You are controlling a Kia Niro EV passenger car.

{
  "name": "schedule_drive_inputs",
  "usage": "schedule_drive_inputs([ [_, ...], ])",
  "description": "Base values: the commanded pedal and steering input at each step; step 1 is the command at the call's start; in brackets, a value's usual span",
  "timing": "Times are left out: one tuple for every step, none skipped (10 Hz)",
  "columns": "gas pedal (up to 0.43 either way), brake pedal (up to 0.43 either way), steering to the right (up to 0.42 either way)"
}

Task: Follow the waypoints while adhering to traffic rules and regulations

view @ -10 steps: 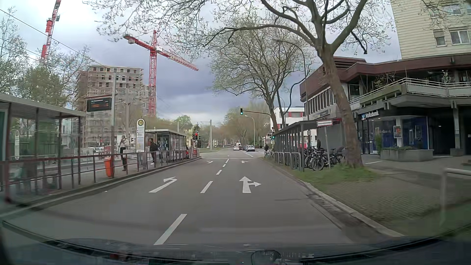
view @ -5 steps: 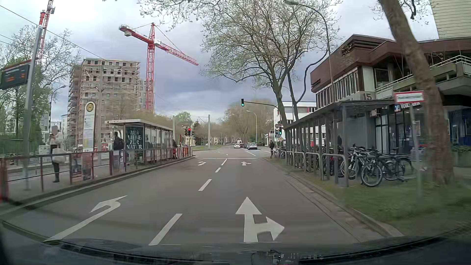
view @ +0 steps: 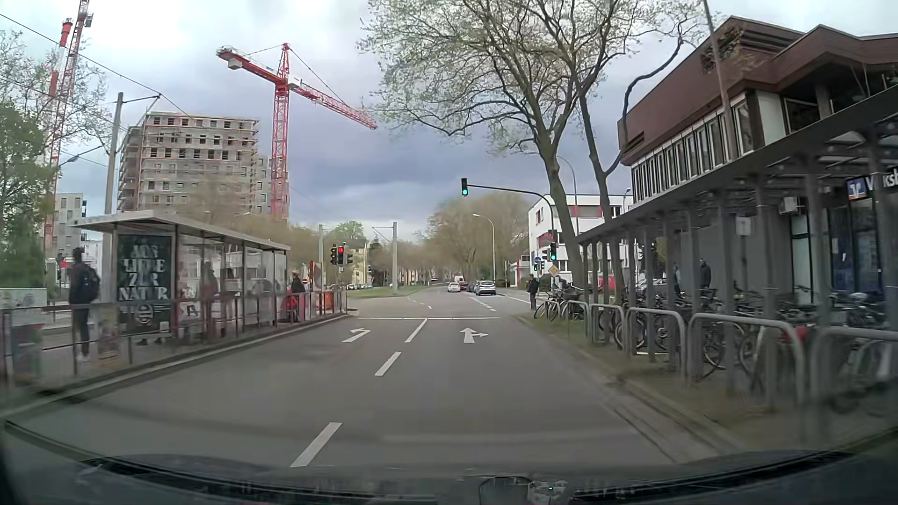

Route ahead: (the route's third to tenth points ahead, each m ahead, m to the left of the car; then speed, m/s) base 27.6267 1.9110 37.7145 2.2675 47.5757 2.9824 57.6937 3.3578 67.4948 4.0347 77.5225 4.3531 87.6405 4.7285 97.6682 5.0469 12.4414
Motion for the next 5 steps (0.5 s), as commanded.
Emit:
schedule_drive_inputs([
  [0.11,0.0,-0.003],
  [0.11,0.0,-0.003],
  [0.11,0.0,-0.003],
  [0.11,0.0,-0.003],
  [0.11,0.0,-0.002],
])
